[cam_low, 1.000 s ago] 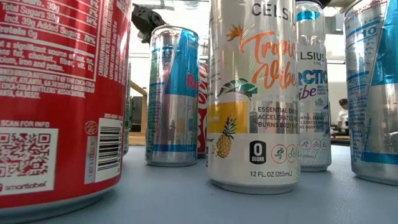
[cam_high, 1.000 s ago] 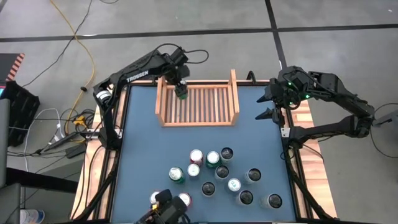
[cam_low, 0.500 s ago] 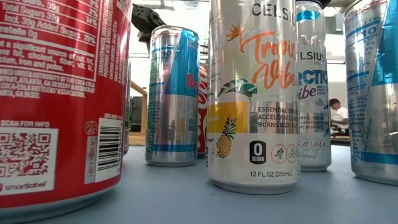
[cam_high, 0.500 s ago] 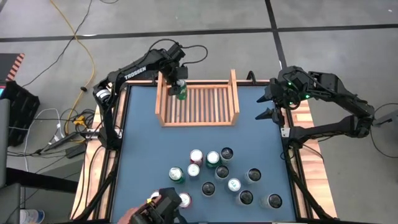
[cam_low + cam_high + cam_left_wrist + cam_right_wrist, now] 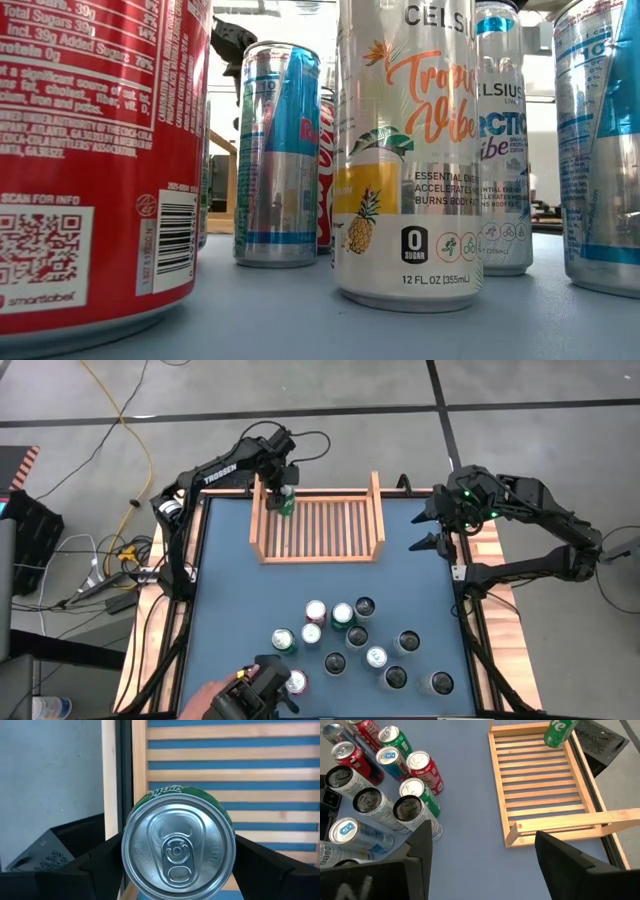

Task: Place canned beverage on shelf
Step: Adjust the green soda can on the shelf

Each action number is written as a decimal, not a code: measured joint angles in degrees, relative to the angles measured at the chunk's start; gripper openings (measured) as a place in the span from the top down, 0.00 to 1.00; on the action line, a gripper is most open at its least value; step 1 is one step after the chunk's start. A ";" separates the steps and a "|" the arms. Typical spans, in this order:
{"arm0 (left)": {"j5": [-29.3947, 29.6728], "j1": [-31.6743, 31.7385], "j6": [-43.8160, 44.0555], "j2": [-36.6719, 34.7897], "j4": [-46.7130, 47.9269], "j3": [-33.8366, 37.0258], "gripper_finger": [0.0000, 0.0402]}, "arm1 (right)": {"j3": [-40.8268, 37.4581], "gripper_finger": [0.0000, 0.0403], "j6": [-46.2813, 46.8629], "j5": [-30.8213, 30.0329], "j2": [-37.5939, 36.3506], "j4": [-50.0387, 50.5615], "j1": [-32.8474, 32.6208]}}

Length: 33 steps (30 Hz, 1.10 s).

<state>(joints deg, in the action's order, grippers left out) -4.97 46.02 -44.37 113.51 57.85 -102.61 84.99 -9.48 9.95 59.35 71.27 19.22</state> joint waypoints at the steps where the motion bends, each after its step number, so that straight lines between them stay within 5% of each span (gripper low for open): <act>1: 0.16 -0.10 -0.28 0.00 0.18 0.00 0.29 | 0.00 0.35 -0.02 -0.09 0.00 0.04 0.00; 33: 2.45 1.20 4.28 3.23 0.61 -0.09 0.27 | 0.00 0.35 -0.87 -1.24 -0.01 0.28 0.00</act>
<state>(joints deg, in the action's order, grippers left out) -2.52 47.22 -40.08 116.74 58.46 -102.70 84.99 -10.35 8.71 59.34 71.55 19.22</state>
